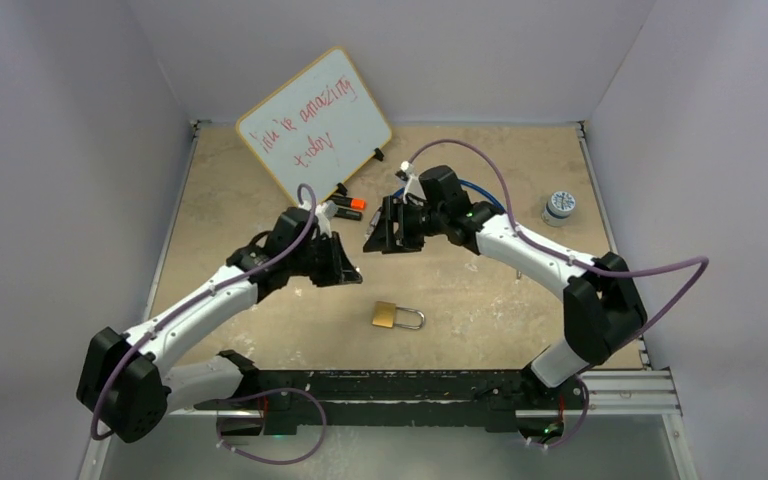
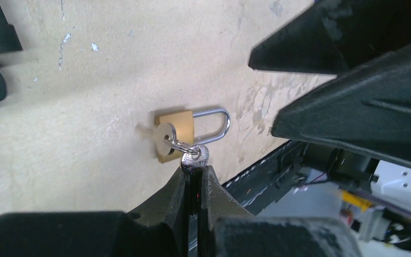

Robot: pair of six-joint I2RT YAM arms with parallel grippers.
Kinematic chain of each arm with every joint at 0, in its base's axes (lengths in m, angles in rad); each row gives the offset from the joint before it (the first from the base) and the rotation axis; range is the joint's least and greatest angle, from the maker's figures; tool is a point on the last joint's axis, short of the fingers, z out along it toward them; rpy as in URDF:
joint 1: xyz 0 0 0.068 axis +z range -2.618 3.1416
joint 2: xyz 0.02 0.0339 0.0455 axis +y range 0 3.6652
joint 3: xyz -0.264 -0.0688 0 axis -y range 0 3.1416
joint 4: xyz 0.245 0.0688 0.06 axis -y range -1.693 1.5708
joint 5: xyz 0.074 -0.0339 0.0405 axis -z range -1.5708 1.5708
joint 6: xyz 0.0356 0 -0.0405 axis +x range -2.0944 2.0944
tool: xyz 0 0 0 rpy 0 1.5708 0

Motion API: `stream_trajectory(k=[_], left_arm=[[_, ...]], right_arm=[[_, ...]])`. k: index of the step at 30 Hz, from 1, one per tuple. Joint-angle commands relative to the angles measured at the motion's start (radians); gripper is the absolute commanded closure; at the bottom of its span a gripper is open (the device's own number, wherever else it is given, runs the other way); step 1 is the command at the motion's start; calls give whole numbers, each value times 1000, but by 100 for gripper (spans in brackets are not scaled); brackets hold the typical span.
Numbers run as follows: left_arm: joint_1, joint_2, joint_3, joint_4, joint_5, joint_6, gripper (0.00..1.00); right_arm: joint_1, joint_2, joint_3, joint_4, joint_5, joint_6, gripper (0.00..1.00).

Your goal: Unlock with the key

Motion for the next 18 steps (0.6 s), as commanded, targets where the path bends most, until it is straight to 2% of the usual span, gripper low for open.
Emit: stream_trajectory(k=[1,4,9,13,16,18], left_arm=[[-1,-14,195,-381,11,330,100],[-1,-11,268,-450,50,457,100],[-1,-12,352,-475,113,613,100],[-4,7,382,-481,134,723,100],[-4,14,394,-513,119,800,100],[-4,18,407,-541,105,844,100]], right_arm=[[-1,-28,-16,129,-119,-165,37],[4,-10,-55,267,-193,-101,36],[26,5,-96,483,-296,10,33],[67,50,-82,519,-343,14,33],[83,92,-70,539,-362,36,40],[86,112,-67,559,-384,50,52]])
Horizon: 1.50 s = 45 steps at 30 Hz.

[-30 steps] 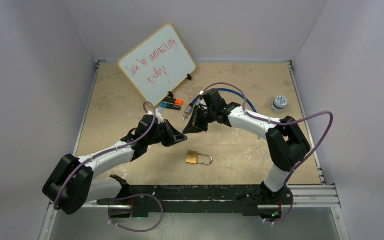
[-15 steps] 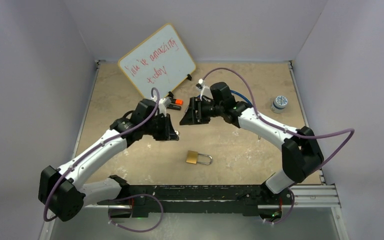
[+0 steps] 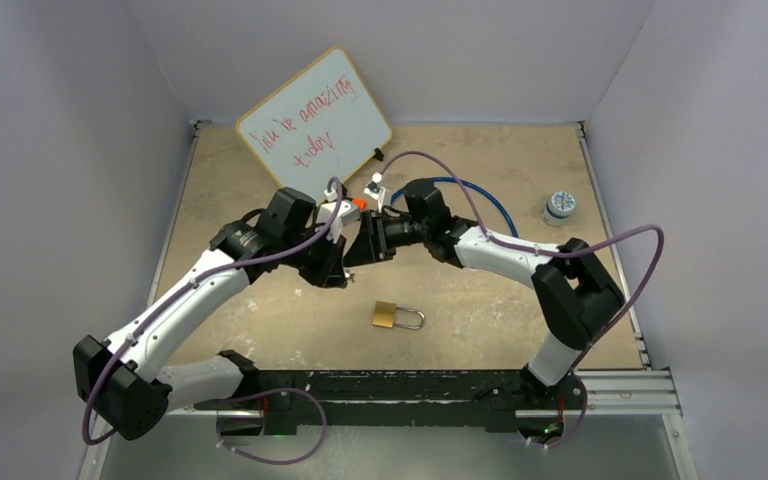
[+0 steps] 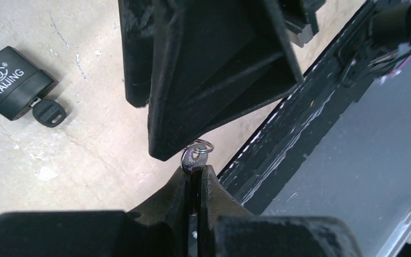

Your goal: Unlock with the key

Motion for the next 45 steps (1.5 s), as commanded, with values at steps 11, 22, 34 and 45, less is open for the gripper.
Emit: stream_trajectory(k=[11,22,34,45], left_arm=[[0,32,75,-79,-40,217,100],[-2,21,76,-83,-5,208,100],[-1,24,91,-76,69,220,100],[-1,-19,95,-81,121,226,100]], right_arm=[[14,-44,-10,-96,-25,-146,54],[12,-154,-109,131,34,-73,51],[32,-84,-79,278,-82,-9,64],[31,-69,-76,335,-256,-5,99]])
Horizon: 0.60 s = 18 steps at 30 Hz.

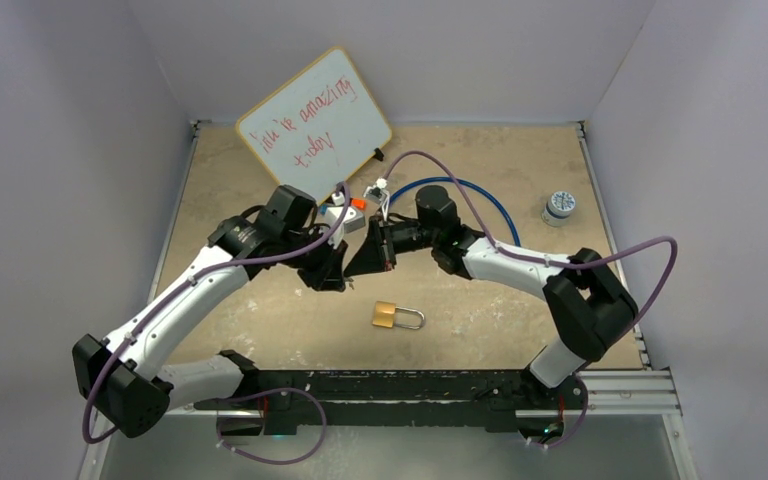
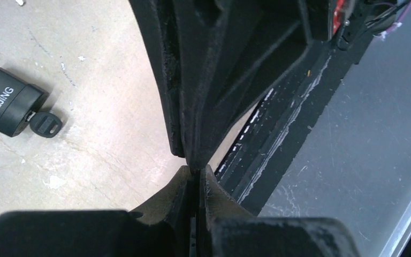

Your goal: Unlock with the key

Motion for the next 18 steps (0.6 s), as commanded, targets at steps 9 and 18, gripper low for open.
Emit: stream_trajectory(k=[9,18], left_arm=[[1,-66,106,3,70,20,84],[2,-205,107,184,79,-131,25]], right_arm=[[0,-33,-31,266,-88,179,100],[-53,-173,-79,377,116,292,100]])
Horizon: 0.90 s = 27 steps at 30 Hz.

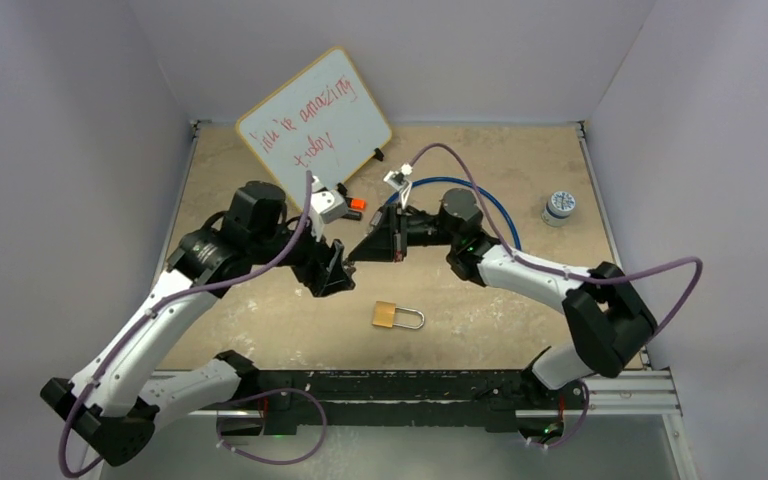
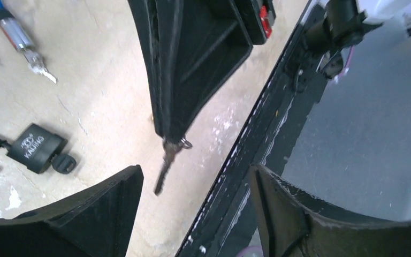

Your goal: Unlock with the key

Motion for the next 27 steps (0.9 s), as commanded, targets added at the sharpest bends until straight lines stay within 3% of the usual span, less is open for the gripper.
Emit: stream_trajectory(k=[1,7,11,14,20,27], left_arm=[[1,-85,36,186,10,-131,24],[1,-185,-20,551,-165,-506,23],[1,-247,-149,844,-316,-826,23],[1,-251,-238,1034,-347,-1008,24],[1,-150,-201,1104,-276,-1089,33],[1,-124,-212,1154,-254,-1124,59]], right_arm=[[-32,-110,2,106,122,66,100],[-44,-241,-9,83,293,80,100],[-45,-295,17,78,353,92,100],[-44,-321,31,84,404,107,100],[-43,-327,57,126,450,160,100],[-44,-327,69,131,457,187,100]])
